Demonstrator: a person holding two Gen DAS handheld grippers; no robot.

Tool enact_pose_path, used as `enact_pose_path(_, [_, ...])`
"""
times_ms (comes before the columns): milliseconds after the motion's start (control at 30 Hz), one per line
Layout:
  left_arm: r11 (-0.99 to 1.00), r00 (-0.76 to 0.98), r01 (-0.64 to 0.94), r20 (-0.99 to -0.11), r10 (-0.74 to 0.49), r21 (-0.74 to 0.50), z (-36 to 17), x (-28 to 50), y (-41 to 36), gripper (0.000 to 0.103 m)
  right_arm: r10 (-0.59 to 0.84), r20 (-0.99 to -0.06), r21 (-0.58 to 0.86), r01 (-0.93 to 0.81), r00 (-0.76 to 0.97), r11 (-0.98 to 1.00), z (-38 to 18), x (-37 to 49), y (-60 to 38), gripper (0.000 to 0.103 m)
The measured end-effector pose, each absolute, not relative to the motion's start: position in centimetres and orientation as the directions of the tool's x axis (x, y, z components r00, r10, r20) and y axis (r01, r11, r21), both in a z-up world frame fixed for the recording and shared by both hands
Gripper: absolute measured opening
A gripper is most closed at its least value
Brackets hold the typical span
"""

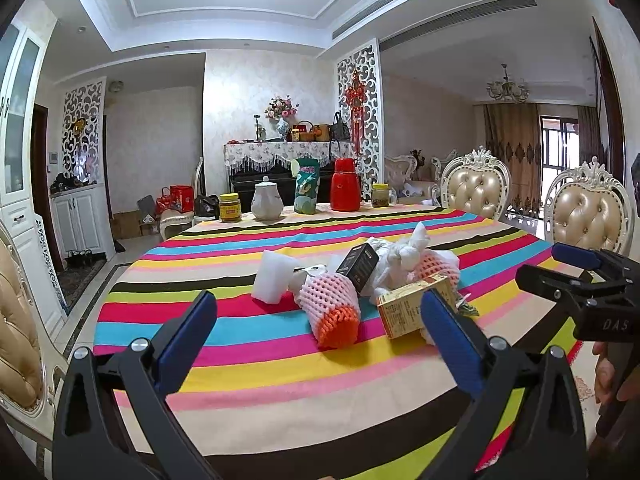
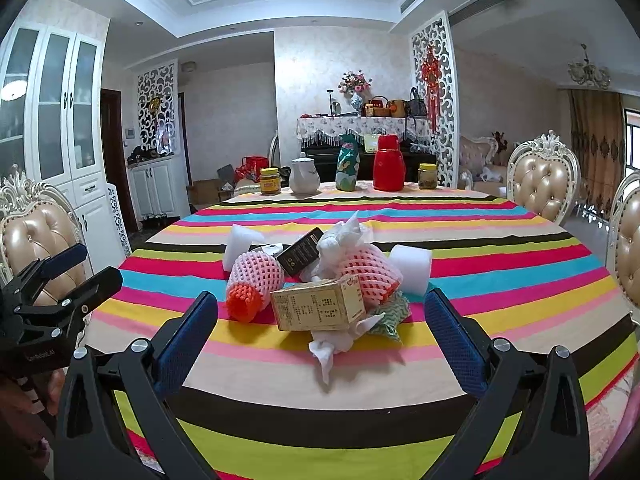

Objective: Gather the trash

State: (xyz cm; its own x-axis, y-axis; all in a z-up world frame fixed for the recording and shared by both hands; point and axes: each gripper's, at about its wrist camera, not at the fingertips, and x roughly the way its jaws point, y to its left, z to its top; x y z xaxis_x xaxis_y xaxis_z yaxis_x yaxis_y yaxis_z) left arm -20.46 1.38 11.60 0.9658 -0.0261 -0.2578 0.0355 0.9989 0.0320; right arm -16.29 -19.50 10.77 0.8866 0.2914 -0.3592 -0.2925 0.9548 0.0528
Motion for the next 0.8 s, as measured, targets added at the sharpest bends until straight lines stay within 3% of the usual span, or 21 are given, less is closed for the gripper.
enact_pose_path(800, [0.999,0.964,0.044,-0.264,-0.039,0.014,11.27,-20.47,1.72,0.099,0.305,-0.362,0.076,-0.298,0.881,0.952,10.79,-16.03,-19.58,0.097])
